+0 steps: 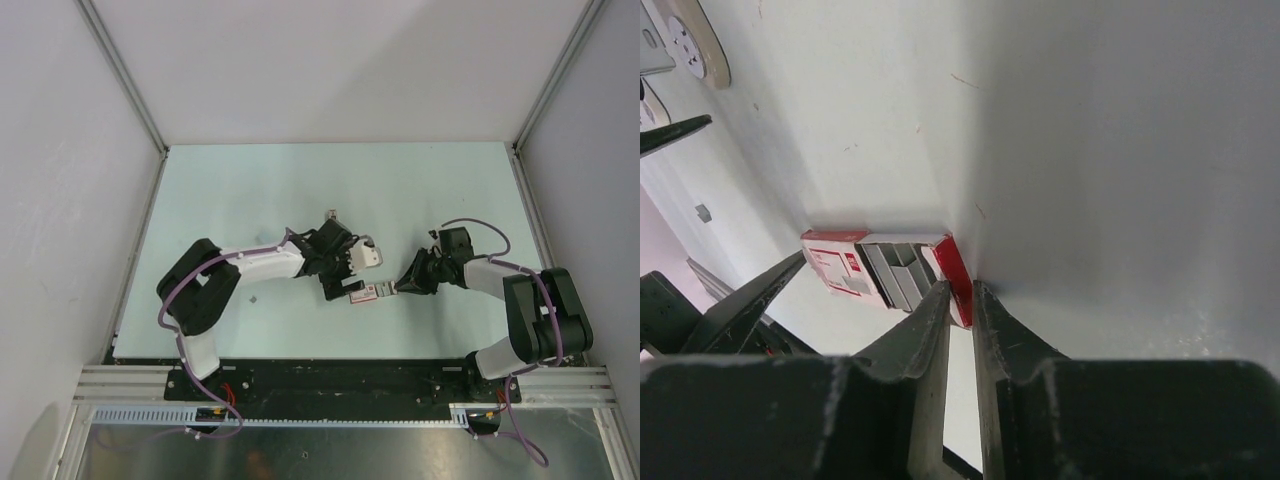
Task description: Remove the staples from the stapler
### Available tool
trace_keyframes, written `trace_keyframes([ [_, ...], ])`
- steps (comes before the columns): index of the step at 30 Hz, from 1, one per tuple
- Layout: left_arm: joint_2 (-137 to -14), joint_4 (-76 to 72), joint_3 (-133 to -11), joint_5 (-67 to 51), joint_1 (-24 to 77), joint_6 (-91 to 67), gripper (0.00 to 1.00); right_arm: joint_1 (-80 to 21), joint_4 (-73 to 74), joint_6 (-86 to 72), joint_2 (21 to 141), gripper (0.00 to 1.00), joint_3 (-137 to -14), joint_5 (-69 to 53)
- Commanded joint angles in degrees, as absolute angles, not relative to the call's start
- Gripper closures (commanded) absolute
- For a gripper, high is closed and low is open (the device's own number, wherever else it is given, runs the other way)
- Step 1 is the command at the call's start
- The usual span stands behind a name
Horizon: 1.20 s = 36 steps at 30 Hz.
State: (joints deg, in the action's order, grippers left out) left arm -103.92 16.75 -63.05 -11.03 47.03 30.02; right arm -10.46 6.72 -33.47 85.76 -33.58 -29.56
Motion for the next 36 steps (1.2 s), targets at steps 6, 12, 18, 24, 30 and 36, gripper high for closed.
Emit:
trace_keyframes([
  [6,-106.24,15.02,-64.93,-7.66,49.29,31.3,0.01,-14.4,4.43,-35.32,86.49,0.83,-32.87,-27.37],
  [12,-106.92,15.0,-65.19,-6.65,49.85,31.56,0.01,-18.31,2.16,-38.0,87.4,0.83,-32.87,-26.76],
  [18,-106.63,14.95,-64.73,-6.13,49.92,31.83,0.01,-22.76,-1.35,-41.2,88.69,0.83,-32.87,-26.5],
  [24,-106.13,14.99,-64.25,-5.62,49.97,32.04,0.0,-25.25,-4.01,-43.25,90.16,0.82,-32.87,-26.94],
  [30,-105.61,14.98,-63.95,-5.23,50.05,31.99,0.01,-25.57,-1.14,-42.29,88.91,0.79,-32.85,-26.62],
  [36,-104.72,15.01,-63.74,-5.19,50.08,32.33,0.01,-23.97,4.06,-39.97,86.2,0.77,-31.92,-25.06],
])
